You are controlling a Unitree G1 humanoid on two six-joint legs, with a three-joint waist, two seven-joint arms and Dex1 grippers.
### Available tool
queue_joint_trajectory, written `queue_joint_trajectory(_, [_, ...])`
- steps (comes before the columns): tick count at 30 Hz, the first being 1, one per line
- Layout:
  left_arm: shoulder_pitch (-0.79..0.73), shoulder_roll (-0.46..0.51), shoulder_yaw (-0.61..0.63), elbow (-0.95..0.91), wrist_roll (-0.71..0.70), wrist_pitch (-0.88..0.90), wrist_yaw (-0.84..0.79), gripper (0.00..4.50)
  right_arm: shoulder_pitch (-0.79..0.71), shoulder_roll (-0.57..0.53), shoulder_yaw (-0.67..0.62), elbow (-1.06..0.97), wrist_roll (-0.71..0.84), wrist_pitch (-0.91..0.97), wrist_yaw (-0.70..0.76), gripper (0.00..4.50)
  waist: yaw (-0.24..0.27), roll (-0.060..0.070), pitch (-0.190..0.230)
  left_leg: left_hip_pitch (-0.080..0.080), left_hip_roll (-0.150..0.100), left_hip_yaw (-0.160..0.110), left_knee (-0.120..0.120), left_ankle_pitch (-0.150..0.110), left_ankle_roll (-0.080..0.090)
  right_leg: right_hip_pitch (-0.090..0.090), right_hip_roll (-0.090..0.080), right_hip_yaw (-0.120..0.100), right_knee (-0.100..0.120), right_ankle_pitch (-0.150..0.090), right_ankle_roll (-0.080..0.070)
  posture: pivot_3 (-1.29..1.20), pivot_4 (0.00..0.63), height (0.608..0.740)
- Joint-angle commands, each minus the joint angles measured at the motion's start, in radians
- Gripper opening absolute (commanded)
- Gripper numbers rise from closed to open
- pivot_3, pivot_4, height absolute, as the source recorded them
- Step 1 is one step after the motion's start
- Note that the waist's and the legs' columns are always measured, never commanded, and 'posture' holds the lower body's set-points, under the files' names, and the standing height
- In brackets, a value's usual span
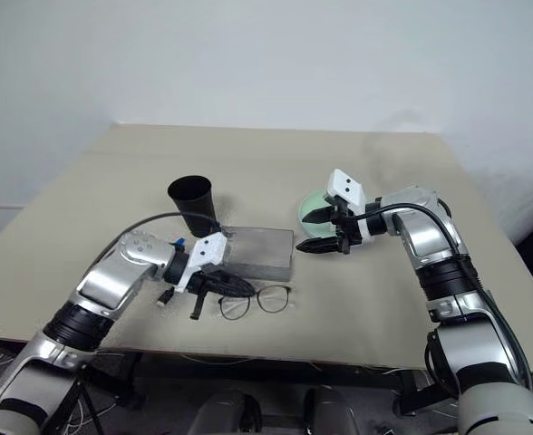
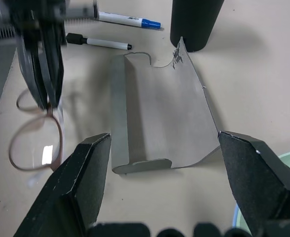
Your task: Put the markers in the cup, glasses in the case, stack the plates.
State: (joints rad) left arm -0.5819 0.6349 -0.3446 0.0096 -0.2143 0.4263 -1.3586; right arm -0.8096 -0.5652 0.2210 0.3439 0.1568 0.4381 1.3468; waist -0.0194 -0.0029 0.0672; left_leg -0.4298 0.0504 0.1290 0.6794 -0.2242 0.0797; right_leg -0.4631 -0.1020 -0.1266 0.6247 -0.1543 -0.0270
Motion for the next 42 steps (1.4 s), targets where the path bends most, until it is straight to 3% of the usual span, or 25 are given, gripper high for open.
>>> queue_joint_trajectory(1, [-0.106,0.017,0.062,0.040,-0.017,-0.030,-0.017,0.02,-0.032,0.000,-0.010,-0.004,0.012,-0.013,0.003,3.77,0.000,0.000,0.000,0.000,0.000,0.000,0.000,0.000,0.000,0.000,0.000,0.000,0.000,0.000,0.000,0.00,0.000,0.727])
queue_joint_trajectory(10, [-0.264,-0.040,0.060,0.297,0.115,-0.259,0.093,0.02,-0.038,0.003,-0.012,0.004,0.014,-0.018,0.002,3.77,0.000,0.000,0.000,0.000,0.000,0.000,0.001,0.000,0.001,0.001,0.000,0.000,0.000,0.001,0.001,0.00,0.000,0.727])
queue_joint_trajectory(16, [-0.226,-0.105,0.006,0.427,0.263,-0.514,0.227,0.02,-0.034,0.006,-0.014,-0.007,0.019,-0.012,-0.002,3.77,0.000,0.000,0.000,0.000,-0.001,0.000,0.001,-0.001,0.001,0.001,0.000,0.000,0.000,0.001,0.002,0.00,0.000,0.727])
queue_joint_trajectory(23, [-0.178,-0.118,-0.034,0.495,0.354,-0.649,0.283,0.02,-0.029,0.005,-0.017,-0.020,0.025,-0.005,-0.002,3.77,-0.001,0.000,0.000,0.000,0.000,0.000,0.002,-0.001,0.002,0.000,0.000,0.000,0.001,0.001,0.002,0.00,0.000,0.727])
queue_joint_trajectory(42, [-0.262,-0.148,0.021,0.607,0.354,-0.727,0.336,0.02,-0.026,0.017,-0.014,-0.025,0.028,-0.003,-0.006,3.77,0.000,0.000,0.000,-0.001,0.000,0.000,0.004,-0.002,0.003,0.001,0.000,0.000,0.001,0.001,0.002,0.00,0.000,0.727])
